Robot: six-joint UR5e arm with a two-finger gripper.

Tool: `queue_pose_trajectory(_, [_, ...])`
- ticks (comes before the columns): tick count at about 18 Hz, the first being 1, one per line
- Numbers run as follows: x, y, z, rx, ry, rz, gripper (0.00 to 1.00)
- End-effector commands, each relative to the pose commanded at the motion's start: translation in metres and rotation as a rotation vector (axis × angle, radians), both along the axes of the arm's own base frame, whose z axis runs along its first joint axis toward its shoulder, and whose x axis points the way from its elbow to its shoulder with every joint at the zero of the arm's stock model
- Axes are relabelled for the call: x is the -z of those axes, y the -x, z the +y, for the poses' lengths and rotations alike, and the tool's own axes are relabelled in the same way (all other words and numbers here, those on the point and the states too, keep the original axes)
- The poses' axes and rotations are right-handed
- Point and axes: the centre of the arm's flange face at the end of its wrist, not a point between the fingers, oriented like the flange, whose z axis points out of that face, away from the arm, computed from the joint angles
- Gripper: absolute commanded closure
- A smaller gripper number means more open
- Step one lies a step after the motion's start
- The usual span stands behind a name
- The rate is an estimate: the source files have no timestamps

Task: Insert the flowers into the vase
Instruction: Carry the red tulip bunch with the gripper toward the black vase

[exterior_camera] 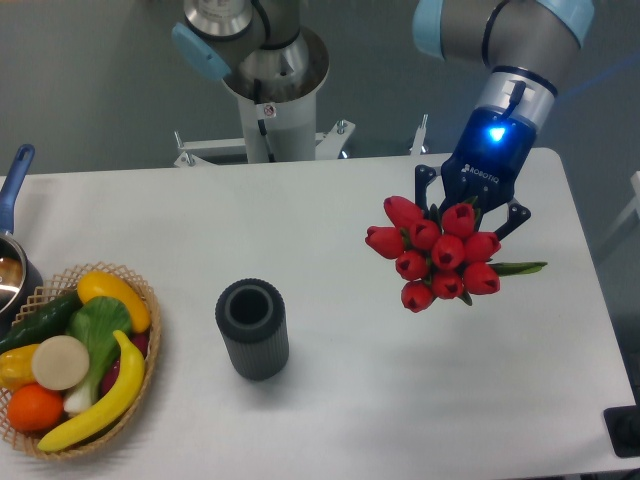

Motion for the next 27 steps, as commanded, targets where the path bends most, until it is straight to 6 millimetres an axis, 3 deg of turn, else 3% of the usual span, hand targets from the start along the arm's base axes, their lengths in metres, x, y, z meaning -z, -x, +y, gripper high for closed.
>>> queue_pose_trajectory(22, [0.0, -0.002, 0.003, 0.003, -0.004, -0.011, 0.62])
queue_pose_trajectory(27, [-0.002, -0.01, 0.021, 0.04, -0.009, 0.0, 0.62])
